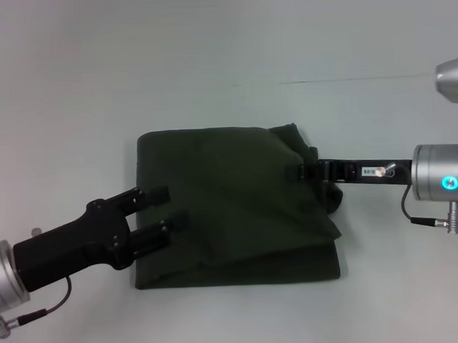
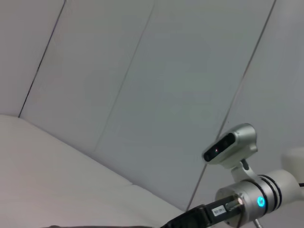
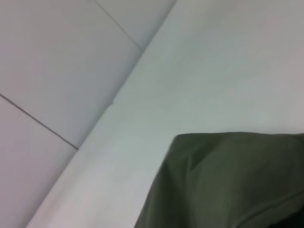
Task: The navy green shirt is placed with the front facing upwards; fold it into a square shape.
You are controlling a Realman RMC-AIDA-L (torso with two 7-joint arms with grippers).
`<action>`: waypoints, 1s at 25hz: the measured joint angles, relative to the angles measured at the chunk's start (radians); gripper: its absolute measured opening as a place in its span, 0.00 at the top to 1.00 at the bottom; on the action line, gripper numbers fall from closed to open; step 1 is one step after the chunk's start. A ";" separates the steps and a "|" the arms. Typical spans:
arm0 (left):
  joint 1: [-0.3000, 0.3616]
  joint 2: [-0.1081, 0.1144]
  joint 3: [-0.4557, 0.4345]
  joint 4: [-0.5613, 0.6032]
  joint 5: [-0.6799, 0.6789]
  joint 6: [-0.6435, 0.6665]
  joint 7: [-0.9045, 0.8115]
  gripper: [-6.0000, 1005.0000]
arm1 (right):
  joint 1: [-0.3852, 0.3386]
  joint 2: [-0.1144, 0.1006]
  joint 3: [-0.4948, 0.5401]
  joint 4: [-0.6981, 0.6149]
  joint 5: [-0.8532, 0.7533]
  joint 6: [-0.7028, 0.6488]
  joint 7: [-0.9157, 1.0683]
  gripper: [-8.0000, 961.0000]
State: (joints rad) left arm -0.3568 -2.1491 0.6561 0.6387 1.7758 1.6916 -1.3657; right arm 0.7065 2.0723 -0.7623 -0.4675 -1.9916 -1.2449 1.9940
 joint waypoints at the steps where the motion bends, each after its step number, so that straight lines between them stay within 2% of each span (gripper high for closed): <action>1: 0.000 -0.001 -0.001 -0.002 0.000 0.000 -0.001 0.32 | -0.004 0.000 0.000 -0.007 0.001 -0.010 0.000 0.97; 15: -0.002 -0.002 -0.026 -0.008 0.000 0.003 -0.026 0.32 | -0.054 -0.017 0.017 -0.050 0.001 -0.092 0.009 0.96; 25: -0.008 -0.004 -0.024 -0.029 -0.001 -0.008 -0.022 0.32 | -0.074 -0.017 0.002 0.041 -0.015 0.059 0.003 0.90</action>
State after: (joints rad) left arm -0.3644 -2.1536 0.6319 0.6101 1.7748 1.6834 -1.3882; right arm 0.6321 2.0550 -0.7607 -0.4264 -2.0063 -1.1862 1.9967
